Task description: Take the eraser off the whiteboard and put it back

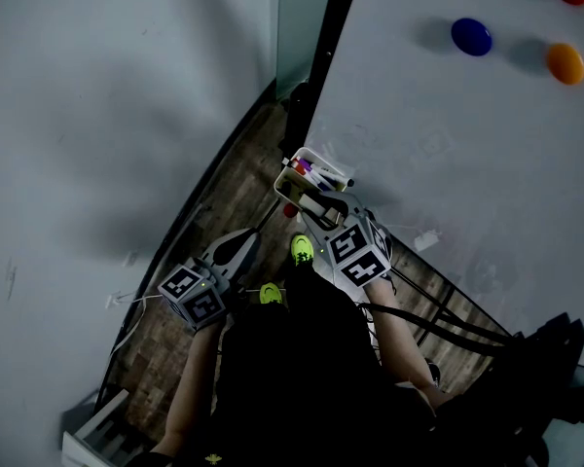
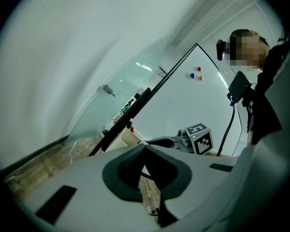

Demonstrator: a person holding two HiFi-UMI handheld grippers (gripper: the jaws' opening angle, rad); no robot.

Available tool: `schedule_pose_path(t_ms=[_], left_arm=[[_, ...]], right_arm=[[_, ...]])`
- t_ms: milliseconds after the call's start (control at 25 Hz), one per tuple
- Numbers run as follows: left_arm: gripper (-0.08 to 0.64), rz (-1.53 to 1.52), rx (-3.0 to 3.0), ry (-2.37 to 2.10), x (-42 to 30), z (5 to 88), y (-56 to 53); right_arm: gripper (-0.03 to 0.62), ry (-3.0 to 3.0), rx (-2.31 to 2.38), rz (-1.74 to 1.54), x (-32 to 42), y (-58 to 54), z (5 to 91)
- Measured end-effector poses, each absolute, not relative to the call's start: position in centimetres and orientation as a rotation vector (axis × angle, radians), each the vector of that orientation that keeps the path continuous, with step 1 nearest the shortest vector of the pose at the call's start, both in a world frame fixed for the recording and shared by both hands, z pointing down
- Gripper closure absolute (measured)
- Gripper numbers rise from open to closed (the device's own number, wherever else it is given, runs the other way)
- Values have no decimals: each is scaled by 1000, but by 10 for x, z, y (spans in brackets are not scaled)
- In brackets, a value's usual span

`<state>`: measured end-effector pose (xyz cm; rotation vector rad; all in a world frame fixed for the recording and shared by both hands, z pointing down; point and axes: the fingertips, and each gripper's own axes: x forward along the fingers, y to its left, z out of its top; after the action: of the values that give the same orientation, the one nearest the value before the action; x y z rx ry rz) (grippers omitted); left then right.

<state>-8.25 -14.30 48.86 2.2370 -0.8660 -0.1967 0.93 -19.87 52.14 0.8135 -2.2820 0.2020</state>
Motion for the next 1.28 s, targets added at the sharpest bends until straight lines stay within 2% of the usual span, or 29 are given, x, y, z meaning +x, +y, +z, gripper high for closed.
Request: schedule_pose_path(t_ms=[1280], left_arm=[[551, -216, 2303, -832, -77, 476, -138]], right_arm=[[426, -2326, 907, 141, 12, -199, 485]])
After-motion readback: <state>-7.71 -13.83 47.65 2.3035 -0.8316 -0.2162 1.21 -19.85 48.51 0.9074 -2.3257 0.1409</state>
